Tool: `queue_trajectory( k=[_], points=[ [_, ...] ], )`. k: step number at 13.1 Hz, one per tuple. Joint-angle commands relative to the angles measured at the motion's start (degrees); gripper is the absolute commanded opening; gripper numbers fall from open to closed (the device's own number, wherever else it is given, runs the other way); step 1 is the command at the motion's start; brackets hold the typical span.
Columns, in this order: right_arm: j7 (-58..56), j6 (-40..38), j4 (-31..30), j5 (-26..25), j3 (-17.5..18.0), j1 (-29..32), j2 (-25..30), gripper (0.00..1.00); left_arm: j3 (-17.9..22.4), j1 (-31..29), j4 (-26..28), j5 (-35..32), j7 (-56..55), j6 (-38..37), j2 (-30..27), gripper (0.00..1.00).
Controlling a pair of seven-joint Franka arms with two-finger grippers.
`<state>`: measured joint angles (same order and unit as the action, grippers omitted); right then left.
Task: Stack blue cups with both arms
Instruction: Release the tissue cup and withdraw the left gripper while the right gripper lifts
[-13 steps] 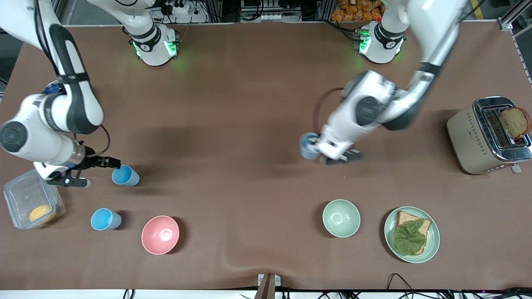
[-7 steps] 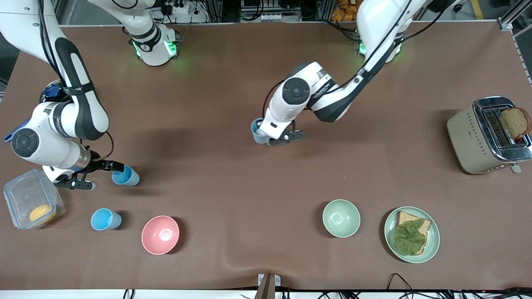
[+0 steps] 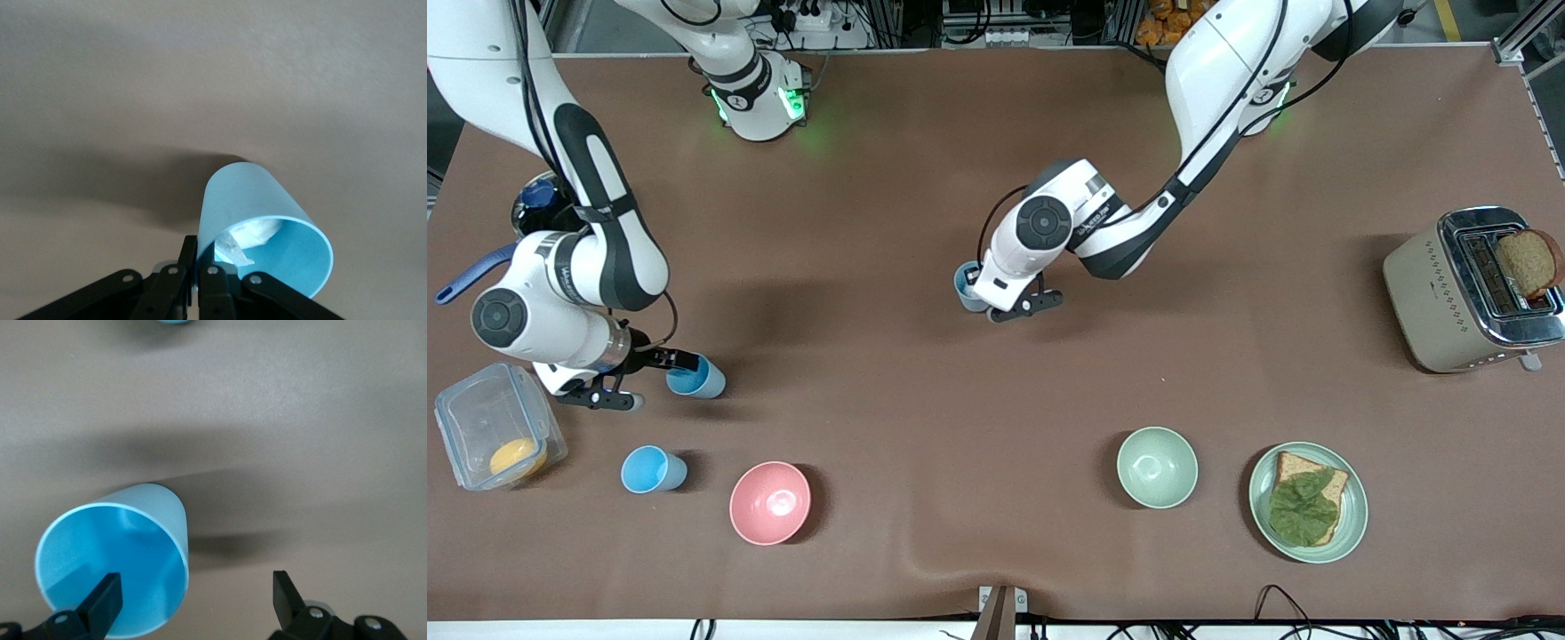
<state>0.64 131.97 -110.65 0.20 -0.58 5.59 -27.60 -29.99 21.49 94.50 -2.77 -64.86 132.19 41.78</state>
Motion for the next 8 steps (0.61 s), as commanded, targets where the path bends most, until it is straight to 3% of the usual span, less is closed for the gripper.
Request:
queue_trajectory(
  k=[1,2,3,5,8],
  points=[
    [-0.1,-0.1,0.9,0.9,1.0,1.4,-1.7,0.50,0.8,1.1,-1.5,-0.2,-1.6,-0.4,0.1,1.00],
    [0.0,-0.2,0.9,0.9,1.0,1.4,-1.7,0.19,0.9,1.0,-1.7,-0.2,-1.5,-0.4,-0.6,1.00],
    [0.0,-0.7,0.9,1.0,1.1,1.4,-1.7,0.00,1.1,0.9,-2.1,-0.6,-1.2,-0.6,-1.9,1.00],
    [-0.1,-1.3,0.8,1.0,1.1,1.3,-1.7,0.00,1.8,-0.7,-2.0,-6.8,-0.9,-2.2,-6.9,1.00],
    [-0.4,-1.5,1.0,0.9,1.2,0.9,-0.9,0.00,1.8,-5.0,-2.4,-8.0,-0.5,-7.6,-14.4,1.00]
  ],
)
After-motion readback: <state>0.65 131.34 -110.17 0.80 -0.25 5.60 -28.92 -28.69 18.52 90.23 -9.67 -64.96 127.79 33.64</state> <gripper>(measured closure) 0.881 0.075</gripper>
